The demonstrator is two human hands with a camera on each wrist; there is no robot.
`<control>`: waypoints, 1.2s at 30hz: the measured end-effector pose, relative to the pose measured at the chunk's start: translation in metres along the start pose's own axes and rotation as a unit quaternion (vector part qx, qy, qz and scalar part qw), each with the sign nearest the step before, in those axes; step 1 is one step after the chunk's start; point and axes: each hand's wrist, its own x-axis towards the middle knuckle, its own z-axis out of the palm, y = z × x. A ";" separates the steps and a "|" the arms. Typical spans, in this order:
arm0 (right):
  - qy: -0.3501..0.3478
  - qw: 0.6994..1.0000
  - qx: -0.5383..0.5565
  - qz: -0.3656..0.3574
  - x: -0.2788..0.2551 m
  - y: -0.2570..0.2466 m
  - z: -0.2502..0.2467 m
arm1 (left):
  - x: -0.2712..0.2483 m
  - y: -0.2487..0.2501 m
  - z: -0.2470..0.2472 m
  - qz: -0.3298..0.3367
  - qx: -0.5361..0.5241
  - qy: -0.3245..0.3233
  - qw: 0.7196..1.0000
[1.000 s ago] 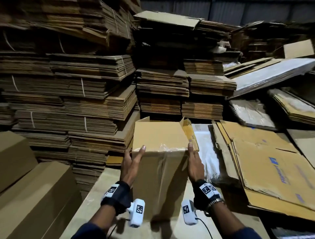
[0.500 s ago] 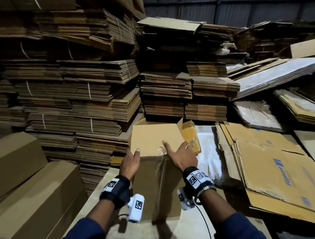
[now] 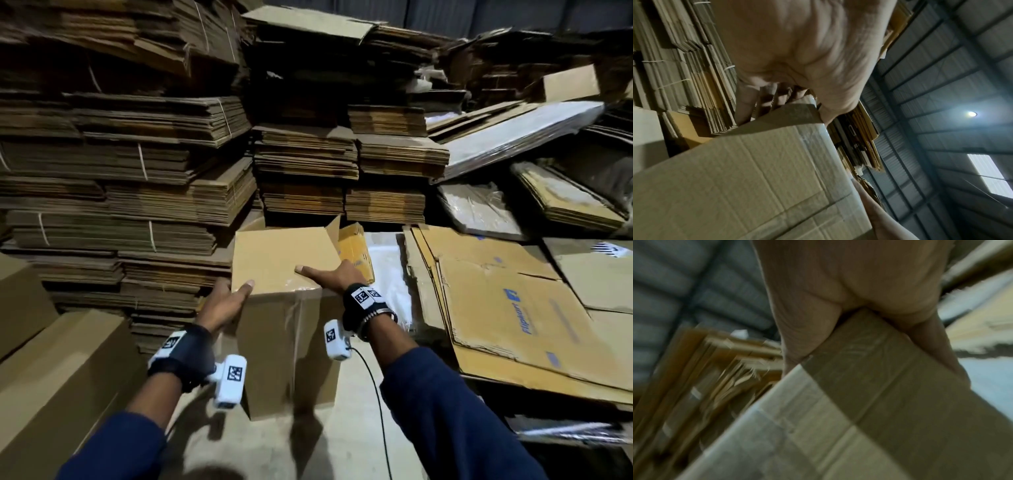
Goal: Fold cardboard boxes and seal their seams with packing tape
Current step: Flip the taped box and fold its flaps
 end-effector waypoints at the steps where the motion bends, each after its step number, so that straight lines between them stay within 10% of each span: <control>1: 0.004 1.000 0.029 -0.003 -0.002 0.003 0.002 | -0.003 0.001 -0.002 0.001 -0.014 0.003 1.000; 15: 0.164 0.973 0.130 -0.101 -0.096 0.073 0.040 | -0.078 -0.038 -0.025 0.120 -0.084 -0.022 0.989; 28: 0.009 0.997 -0.046 0.060 -0.163 0.201 0.173 | -0.120 -0.214 -0.055 -0.002 0.080 -0.173 0.982; 36: -0.016 0.975 -0.179 0.132 -0.215 0.200 0.205 | -0.124 -0.219 -0.059 0.081 0.167 -0.128 0.974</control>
